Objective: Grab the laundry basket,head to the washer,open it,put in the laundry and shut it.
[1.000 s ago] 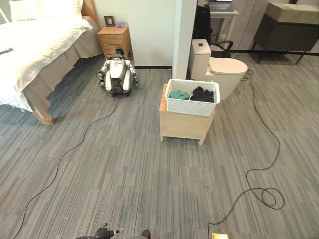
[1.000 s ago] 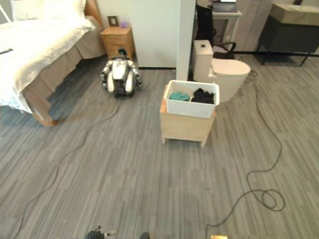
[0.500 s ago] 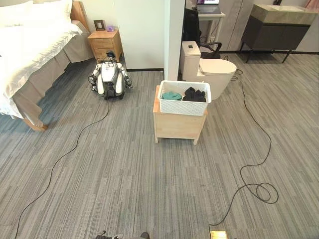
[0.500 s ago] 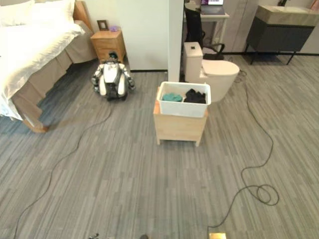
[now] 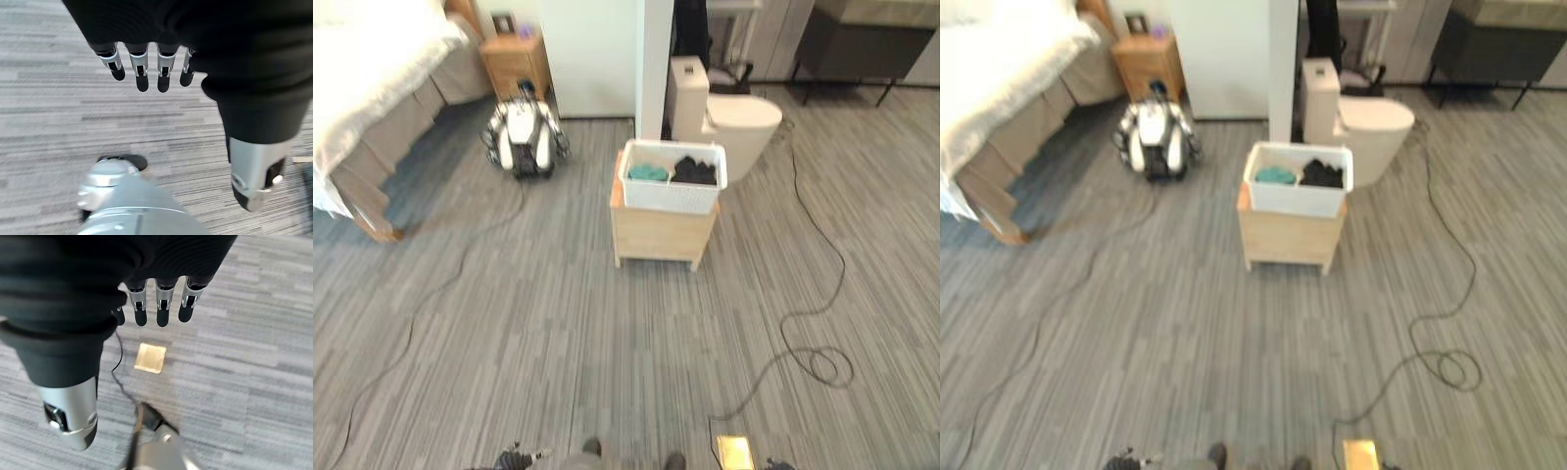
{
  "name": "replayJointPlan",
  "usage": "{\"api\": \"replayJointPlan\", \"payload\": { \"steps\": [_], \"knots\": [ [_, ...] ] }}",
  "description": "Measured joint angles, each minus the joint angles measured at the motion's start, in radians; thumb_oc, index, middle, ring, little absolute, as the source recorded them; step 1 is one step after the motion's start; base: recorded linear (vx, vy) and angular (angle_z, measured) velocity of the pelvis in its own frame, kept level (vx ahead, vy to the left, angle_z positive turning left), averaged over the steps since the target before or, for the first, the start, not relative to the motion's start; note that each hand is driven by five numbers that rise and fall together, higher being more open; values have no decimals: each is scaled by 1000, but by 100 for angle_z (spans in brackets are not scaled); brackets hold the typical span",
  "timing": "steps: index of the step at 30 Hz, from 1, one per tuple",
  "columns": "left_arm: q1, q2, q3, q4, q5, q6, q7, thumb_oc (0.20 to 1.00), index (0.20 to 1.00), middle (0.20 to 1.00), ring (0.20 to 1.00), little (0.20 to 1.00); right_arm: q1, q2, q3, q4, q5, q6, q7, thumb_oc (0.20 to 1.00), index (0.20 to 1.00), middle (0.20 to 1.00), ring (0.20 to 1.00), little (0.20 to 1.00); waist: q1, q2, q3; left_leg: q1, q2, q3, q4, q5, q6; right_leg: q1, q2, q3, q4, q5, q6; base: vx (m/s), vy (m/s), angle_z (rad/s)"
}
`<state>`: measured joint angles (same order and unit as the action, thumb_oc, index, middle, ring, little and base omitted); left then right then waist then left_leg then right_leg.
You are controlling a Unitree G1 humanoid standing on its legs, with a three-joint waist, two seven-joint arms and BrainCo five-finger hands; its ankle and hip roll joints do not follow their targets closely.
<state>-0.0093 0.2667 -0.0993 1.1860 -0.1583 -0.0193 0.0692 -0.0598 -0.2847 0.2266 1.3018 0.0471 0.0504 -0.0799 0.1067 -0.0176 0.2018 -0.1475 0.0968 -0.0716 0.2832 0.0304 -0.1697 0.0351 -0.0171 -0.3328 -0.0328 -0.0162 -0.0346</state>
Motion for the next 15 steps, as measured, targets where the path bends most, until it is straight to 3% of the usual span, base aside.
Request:
{"api": "replayJointPlan", "payload": {
  "steps": [3,5,7,8,9,11,14,15],
  "knots": [
    [-8,-1,4,23,0,1,-1,1000,1000,1000,1000,1000,-15,-15,1,0,-1,0,-4,1000,1000,1000,1000,1000,16,-28,45,-122,-3,5,223,87,-20,23,1,17,-9,0,-39,68,-39,-20],
    [2,-1,7,23,0,1,0,1000,1000,1000,1000,1000,-21,-15,11,0,-1,1,-5,1000,1000,1000,1000,1000,21,-34,47,-151,-3,22,198,76,-2,25,4,16,-26,0,-38,218,116,-16],
    [5,-4,5,22,-1,0,-1,1000,1000,1000,1000,1000,-40,-11,39,8,-3,4,-4,1000,1000,1000,1000,1000,23,-31,48,-119,-10,84,-213,84,-7,3,16,28,-64,-4,-9,266,122,-17],
    [10,-7,5,32,-1,0,-2,1000,1000,1000,1000,1000,-54,-7,43,20,-4,4,-4,1000,1000,1000,1000,1000,24,-17,45,-103,-5,86,-332,103,-16,-3,29,25,-64,-18,11,234,86,-21],
    [4,-8,6,49,-1,0,-2,1000,1000,1000,1000,1000,-61,-4,42,22,-3,5,-3,1000,1000,1000,1000,1000,23,-7,49,-101,-1,80,-383,114,-14,0,41,25,-61,-14,6,365,143,-14],
    [3,-15,6,61,-1,1,-3,1000,1000,1000,1000,1000,-76,0,43,25,-3,5,-3,1000,1000,1000,1000,1000,31,18,43,-115,28,85,-383,131,-23,16,84,48,-64,-8,-15,471,183,-30],
    [12,-21,11,69,-3,1,-6,1000,1000,1000,1000,1000,-103,3,42,37,-3,0,-3,1000,1000,1000,1000,1000,72,13,24,-114,33,96,-356,143,-9,36,98,94,-64,-21,-49,423,183,-53],
    [14,-23,11,71,-12,1,-7,1000,1000,1000,1000,1000,-97,2,38,44,-3,-4,-3,1000,1000,1000,1000,1000,73,17,19,-122,24,93,-311,144,-2,50,102,107,-53,-32,-46,673,301,-35]
  ]
}}
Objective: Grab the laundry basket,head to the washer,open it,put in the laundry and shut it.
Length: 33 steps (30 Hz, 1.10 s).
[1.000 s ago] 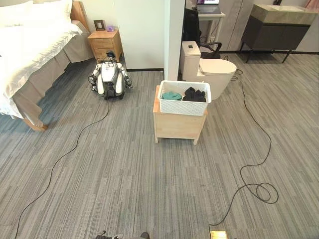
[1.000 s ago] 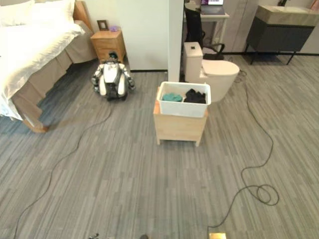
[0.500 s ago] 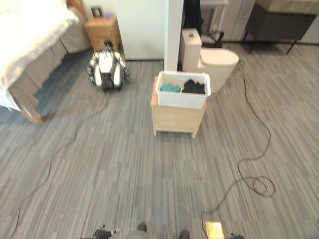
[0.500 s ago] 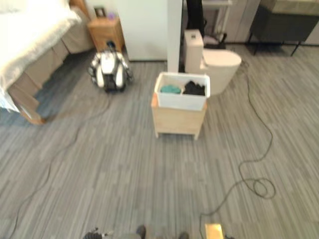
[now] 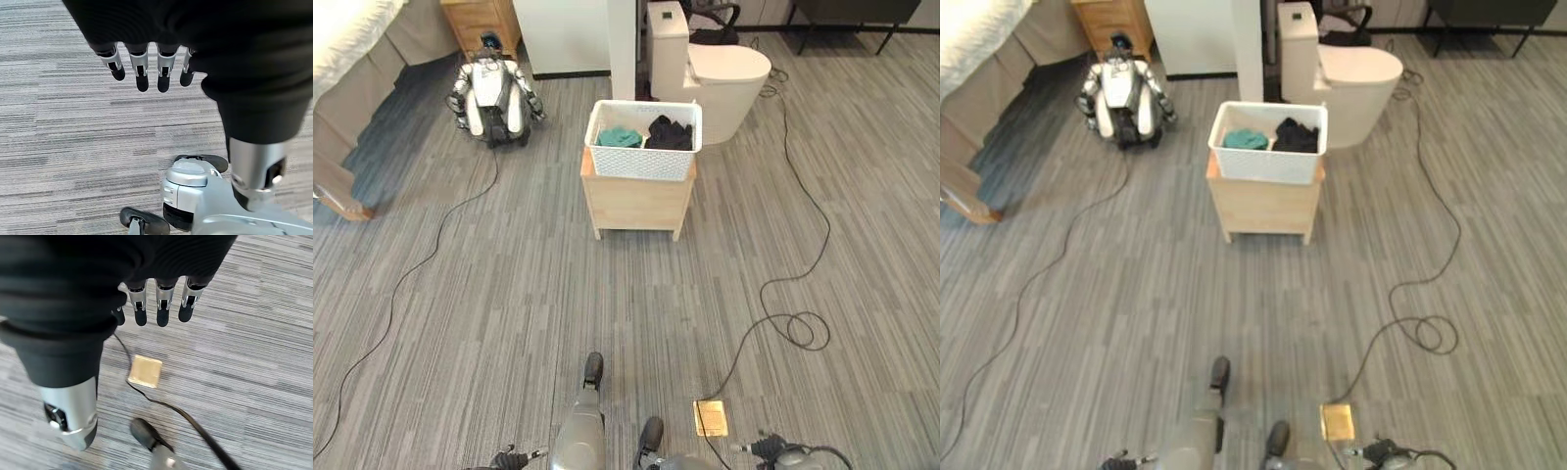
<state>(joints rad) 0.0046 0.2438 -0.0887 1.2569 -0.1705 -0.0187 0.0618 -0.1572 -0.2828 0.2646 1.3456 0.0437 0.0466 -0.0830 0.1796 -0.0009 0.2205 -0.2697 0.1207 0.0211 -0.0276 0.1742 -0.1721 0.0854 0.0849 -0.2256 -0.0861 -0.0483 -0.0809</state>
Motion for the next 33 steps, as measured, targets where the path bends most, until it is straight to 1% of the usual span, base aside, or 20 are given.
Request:
{"api": "replayJointPlan", "payload": {
  "steps": [3,5,6,7,8,9,10,11,12,14,16,17,20,22,24,26,28,29,31,33],
  "knots": [
    [-2,-4,5,9,-19,2,0,1000,1000,1000,1000,1000,-1,13,-11,36,2,2,3,1000,1000,1000,1000,1000,15,-24,-22,-6,-66,-28,137,-32,89,18,-33,30,55,-76,46,476,262,-35],
    [14,-7,-7,6,-19,1,1,1000,1000,1000,1000,1000,35,15,-19,47,3,2,2,1000,1000,1000,1000,1000,9,-49,-67,32,-126,-7,68,-13,171,8,-79,20,134,-124,103,291,268,-11],
    [9,-19,-5,-13,-20,4,-1,1000,1000,1000,1000,1000,44,-2,-22,41,4,4,2,1000,1000,1000,1000,1000,-4,-18,-82,74,-129,-8,25,-8,189,-21,-72,18,250,-154,131,283,277,-16],
    [6,-9,-9,-73,-23,4,-2,1000,1000,1000,1000,1000,45,-7,-37,10,10,4,-1,1000,1000,1000,1000,1000,-21,-10,-81,126,-122,21,5,-65,215,-173,-124,20,628,-189,169,252,256,-16],
    [12,21,-26,-130,-26,-1,-2,1000,1000,1000,1000,1000,46,-2,-37,-33,23,2,0,1000,1000,1000,1000,1000,-37,-27,-90,141,-149,29,23,-106,241,-304,-194,19,898,-113,173,361,286,-17],
    [-18,55,-46,-146,-27,-3,-1,1000,1000,1000,1000,1000,50,1,-38,-67,23,0,0,1000,1000,1000,1000,1000,-49,-47,-91,166,-194,43,48,-145,285,-393,-290,28,1060,-87,180,406,232,-12],
    [-58,63,-49,-155,-29,-4,4,1000,1000,1000,1000,1000,49,-5,-38,-97,24,0,0,1000,1000,1000,1000,1000,-73,-35,-85,195,-207,40,60,-198,321,-449,-334,24,1077,-92,176,460,150,-32],
    [-78,62,-49,-152,-29,-4,8,1000,1000,1000,1000,1000,21,-11,-39,-136,25,-10,-1,1000,1000,1000,1000,1000,-88,12,-50,239,-186,43,55,-223,323,-484,-338,-26,965,-123,132,496,-42,-39],
    [-104,61,-42,-139,-29,-10,9,1000,1000,1000,1000,1000,5,-7,-34,-145,25,-13,2,1000,1000,1000,1000,1000,-105,52,-20,286,-165,47,46,-229,272,-494,-324,-99,723,-112,128,509,-95,-27],
    [-114,67,-32,-134,-28,-28,11,1000,1000,1000,1000,1000,15,-5,-37,-139,41,-13,1,1000,1000,1000,1000,1000,-125,40,-13,329,-182,34,37,-262,225,-515,-309,-119,454,-74,148,475,-123,5],
    [-122,66,1,-103,-27,-33,12,1000,1000,1000,1000,1000,18,-4,-39,-126,42,-7,0,1000,1000,1000,1000,1000,-143,14,-7,388,-204,8,26,-300,212,-489,-264,-82,131,-14,241,412,-120,51],
    [-118,62,5,-86,-25,-32,12,1000,1000,1000,1000,1000,43,-2,-61,-107,42,-5,1,1000,1000,1000,1000,1000,-153,-13,-8,439,-214,-27,20,-339,210,-508,-231,-37,60,35,234,380,-140,92],
    [-84,44,-10,-69,-23,-32,9,1000,1000,1000,1000,1000,99,-5,-72,-53,41,1,2,1000,1000,1000,1000,1000,-161,-45,-26,530,-216,-54,24,-358,179,-442,-198,-10,137,90,142,458,-218,107],
    [-51,16,-1,-66,-24,-34,8,1000,1000,1000,1000,1000,126,-19,-87,-22,41,1,2,1000,1000,1000,1000,1000,-161,-29,-35,545,-188,-78,104,-377,141,-408,-189,-6,195,216,55,405,-256,82],
    [-25,-16,9,-55,-25,-32,13,1000,1000,1000,1000,1000,118,-26,-87,5,41,-1,3,1000,1000,1000,1000,1000,-156,1,-46,542,-152,-93,202,-375,121,-378,-169,-33,234,182,42,239,-241,30],
    [3,-40,37,-53,-31,-30,11,1000,1000,1000,1000,1000,116,-21,-86,8,41,-3,3,1000,1000,1000,1000,1000,-140,8,-49,432,-126,-86,504,-297,54,-288,-134,-51,211,143,14,139,-280,14],
    [10,-40,48,-74,-71,-33,17,1000,1000,1000,1000,1000,100,-24,-87,-10,42,-6,-2,1000,1000,1000,1000,1000,-118,-16,-42,243,-120,-94,764,-295,72,-223,-115,-45,166,99,-24,105,-231,3],
    [-4,-38,47,-83,-87,-34,20,1000,1000,1000,1000,1000,82,-27,-87,-6,42,-7,-6,1000,1000,1000,1000,1000,-106,-30,-31,170,-118,-85,847,-294,77,-198,-109,-41,150,109,-13,131,-162,-16],
    [-6,-24,58,-115,-111,-34,44,1000,1000,1000,1000,1000,55,-22,-86,-31,65,-10,-27,1000,1000,1000,1000,1000,-97,-72,-10,45,-94,-90,826,-296,84,-127,-105,-43,111,90,-32,170,-53,-14],
    [-5,-10,74,-198,-142,-45,66,1000,1000,1000,1000,1000,43,-19,-90,-65,91,-21,-54,1000,1000,1000,1000,1000,-93,-108,11,17,-44,-65,597,-291,76,-82,-102,-45,62,92,-24,157,61,-4]
  ]
}}
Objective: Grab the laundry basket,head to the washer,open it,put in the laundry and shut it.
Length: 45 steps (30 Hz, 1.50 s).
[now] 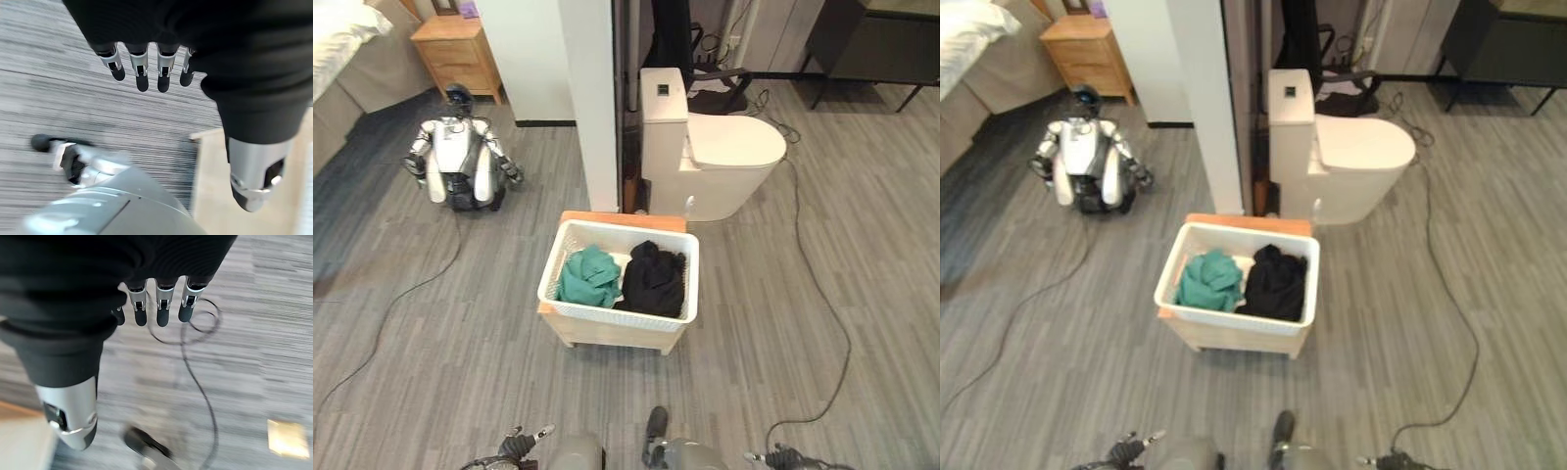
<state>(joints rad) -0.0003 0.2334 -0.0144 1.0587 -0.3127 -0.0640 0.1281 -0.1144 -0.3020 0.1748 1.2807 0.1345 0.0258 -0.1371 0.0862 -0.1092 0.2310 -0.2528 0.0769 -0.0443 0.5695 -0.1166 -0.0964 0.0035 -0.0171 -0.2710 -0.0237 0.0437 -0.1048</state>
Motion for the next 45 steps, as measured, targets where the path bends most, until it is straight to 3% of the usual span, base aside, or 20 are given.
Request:
{"api": "replayJointPlan", "payload": {
  "steps": [1,3,4,5,8,9,11,14,19,24,26,29,34,39,45],
  "knots": [
    [-6,-2,1,-18,-4,-2,11,1000,1000,1000,1000,1000,-3,-8,-3,-9,10,-13,-13,1000,1000,1000,1000,1000,-4,3,2,-6,22,-12,-117,22,-15,14,9,-2,-13,-1,6,207,132,-5],
    [-12,-6,7,-34,-39,-19,36,1000,1000,1000,1000,1000,-11,-7,-40,-41,49,-21,-39,1000,1000,1000,1000,1000,-13,24,-2,29,75,-25,-458,98,-80,60,26,-9,-62,-7,46,196,174,4],
    [-12,-11,11,-42,-44,-23,45,1000,1000,1000,1000,1000,1,-11,-48,-46,58,-23,-42,1000,1000,1000,1000,1000,-20,37,0,43,86,-26,-526,115,-85,63,37,-12,-63,-7,45,194,189,-11],
    [-5,-32,44,-46,-76,-33,69,1000,1000,1000,1000,1000,-5,-4,-111,-78,128,-28,-61,1000,1000,1000,1000,1000,-17,76,7,65,131,-15,-589,165,-74,89,54,13,-63,-19,66,246,205,-29],
    [67,-66,91,-83,-108,-33,118,1000,1000,1000,1000,1000,59,12,-181,-243,228,-45,-80,1000,1000,1000,1000,1000,-20,119,-16,145,127,15,-608,197,-70,112,47,53,-63,-34,89,134,115,-51],
    [102,-87,90,-101,-116,-40,143,1000,1000,1000,1000,1000,90,-3,-189,-287,269,-75,-90,1000,1000,1000,1000,1000,-34,156,-35,189,128,34,-615,237,-53,120,59,66,-63,-48,115,157,156,-11],
    [124,-85,93,-125,-129,-47,169,1000,1000,1000,1000,1000,105,21,-195,-310,311,-76,-108,1000,1000,1000,1000,1000,-29,132,-33,223,92,64,-647,244,-31,122,12,71,-51,-55,146,150,158,-16],
    [257,-132,204,-301,-228,-55,221,1000,1000,1000,1000,1000,189,93,-233,-552,399,-96,-149,1000,1000,1000,1000,1000,-21,83,-49,258,35,113,-661,215,2,136,-51,105,-63,-66,185,92,117,-30],
    [335,-150,205,-494,-323,-70,262,1000,1000,1000,1000,1000,220,112,-271,-709,531,-126,-193,1000,1000,1000,1000,1000,-12,75,-54,264,-4,132,-661,202,22,137,-91,114,-63,-63,216,31,48,-7],
    [328,-122,135,-633,-466,-61,247,1000,1000,1000,1000,1000,194,70,-280,-791,568,-132,-204,1000,1000,1000,1000,1000,-15,89,-50,257,1,137,-661,201,23,125,-89,122,-64,-61,218,-17,43,-5],
    [269,-62,48,-659,-454,-18,245,1000,1000,1000,1000,1000,141,-16,-250,-786,564,-108,-211,1000,1000,1000,1000,1000,-21,105,-43,227,4,135,-661,211,26,97,-84,122,-63,-51,218,-81,7,0],
    [138,16,11,-700,-342,11,243,1000,1000,1000,1000,1000,42,-98,-234,-767,526,-88,-211,1000,1000,1000,1000,1000,-25,111,-28,183,11,133,-661,233,27,56,-76,123,-63,-30,217,-84,-5,-1],
    [-69,101,-33,-671,-217,44,242,1000,1000,1000,1000,1000,-133,-108,-143,-657,494,-59,-207,1000,1000,1000,1000,1000,-27,70,45,135,36,129,-661,256,15,6,-51,123,-64,-14,206,-99,-21,-2],
    [-136,99,-40,-641,-217,62,251,1000,1000,1000,1000,1000,-179,-104,-85,-644,489,-31,-186,1000,1000,1000,1000,1000,-22,69,113,125,40,130,-661,261,14,-6,-47,124,-63,-7,204,-65,-13,-1],
    [-184,118,-42,-621,-216,70,260,1000,1000,1000,1000,1000,-218,-103,-37,-643,479,-18,-169,1000,1000,1000,1000,1000,-19,56,153,106,40,130,-661,262,13,-24,-47,123,-63,-4,205,-55,0,0]
  ]
}}
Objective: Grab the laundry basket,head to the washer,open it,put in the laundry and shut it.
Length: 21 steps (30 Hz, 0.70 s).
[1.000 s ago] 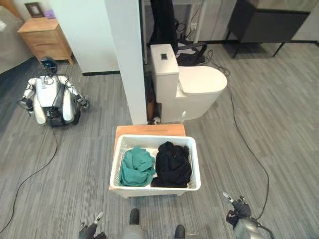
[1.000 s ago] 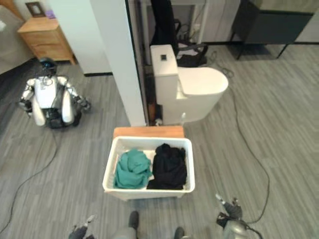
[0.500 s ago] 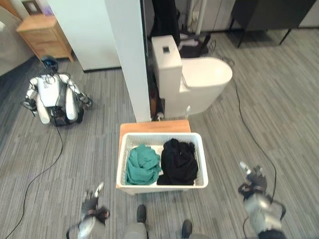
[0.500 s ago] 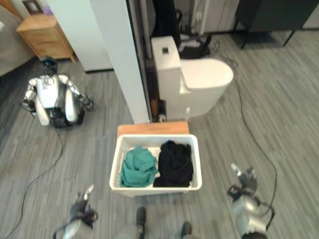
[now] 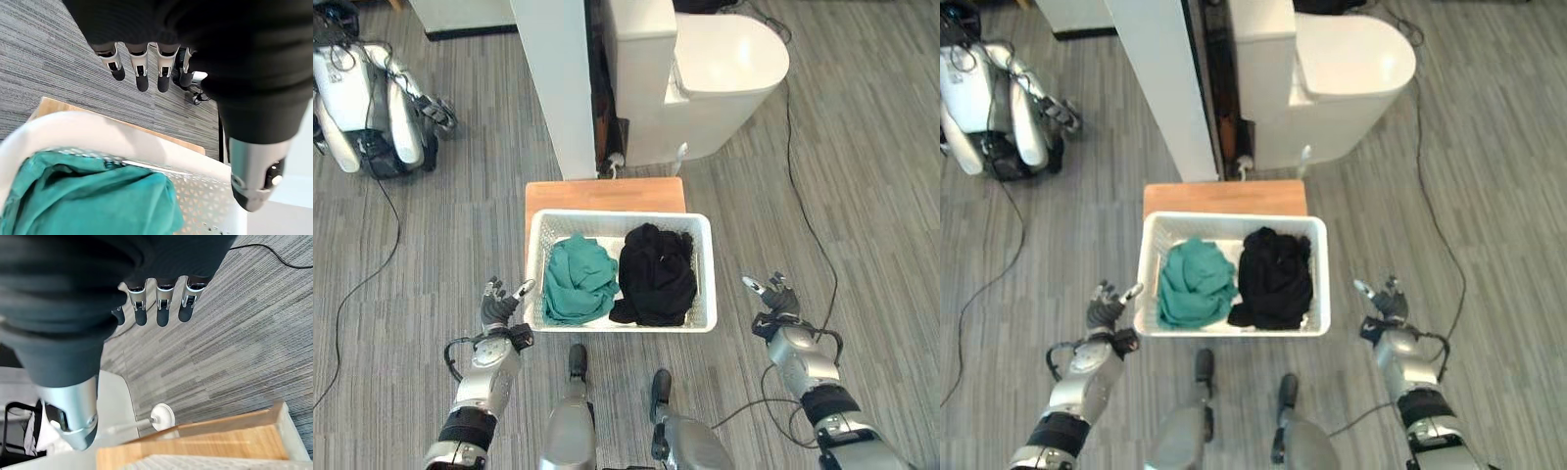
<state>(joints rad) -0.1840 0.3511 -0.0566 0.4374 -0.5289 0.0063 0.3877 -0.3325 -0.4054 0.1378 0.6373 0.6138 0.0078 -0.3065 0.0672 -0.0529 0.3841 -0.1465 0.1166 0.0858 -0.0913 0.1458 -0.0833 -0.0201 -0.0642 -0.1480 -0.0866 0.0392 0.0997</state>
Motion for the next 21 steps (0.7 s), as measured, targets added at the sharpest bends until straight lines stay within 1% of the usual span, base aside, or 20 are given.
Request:
{"api": "replayJointPlan", "payload": {
  "steps": [3,9,10,11,13,14,16,18,21],
  "knots": [
    [-44,19,-23,15,15,13,0,1000,1000,1000,1000,1000,-33,-2,8,0,-1,1,5,1000,1000,1000,1000,1000,1,-1,21,-1,0,-2,0,0,0,-1,0,-1,0,0,0,-27,5,1],
    [-115,54,-65,12,27,19,-14,1000,1000,1000,1000,1000,-90,-4,25,14,-3,11,7,1000,1000,1000,1000,1000,-1,5,28,-13,-1,-1,0,1,0,-13,-1,-1,0,1,0,-23,16,0],
    [-133,81,-81,12,27,21,-24,1000,1000,1000,1000,1000,-104,-6,26,14,-4,17,10,1000,1000,1000,1000,1000,-5,5,28,-23,-1,-1,0,3,0,-22,-1,-1,0,4,1,0,0,0],
    [-169,124,-90,13,28,25,-44,1000,1000,1000,1000,1000,-119,-26,46,14,-9,27,19,1000,1000,1000,1000,1000,-7,5,29,-29,-3,-1,0,3,1,-27,-3,-1,0,4,2,-47,35,1],
    [-212,170,-111,17,36,28,-54,1000,1000,1000,1000,1000,-129,-42,50,14,-10,36,28,1000,1000,1000,1000,1000,-7,6,29,-29,-3,0,0,3,1,-28,-4,-1,0,4,2,-39,30,0],
    [-237,219,-165,27,52,38,-71,1000,1000,1000,1000,1000,-137,-56,65,14,-10,40,32,1000,1000,1000,1000,1000,-7,7,32,-31,-2,2,0,4,2,-30,-2,-1,0,5,2,0,0,0],
    [-256,257,-176,27,81,44,-100,1000,1000,1000,1000,1000,-150,-70,67,10,-10,41,41,1000,1000,1000,1000,1000,-15,8,36,-30,-3,4,0,4,2,-29,-4,1,0,5,4,-16,14,-1],
    [-284,314,-236,56,129,65,-152,1000,1000,1000,1000,1000,-166,-104,90,11,-9,51,66,1000,1000,1000,1000,1000,-18,9,37,-30,-3,5,0,4,2,-30,-4,1,0,6,4,0,0,0],
    [-307,321,-236,111,179,81,-175,1000,1000,1000,1000,1000,-198,-127,92,20,-5,61,88,1000,1000,1000,1000,1000,-26,12,40,-29,-2,7,0,4,2,-31,-3,2,0,7,5,0,0,0]
  ]
}}
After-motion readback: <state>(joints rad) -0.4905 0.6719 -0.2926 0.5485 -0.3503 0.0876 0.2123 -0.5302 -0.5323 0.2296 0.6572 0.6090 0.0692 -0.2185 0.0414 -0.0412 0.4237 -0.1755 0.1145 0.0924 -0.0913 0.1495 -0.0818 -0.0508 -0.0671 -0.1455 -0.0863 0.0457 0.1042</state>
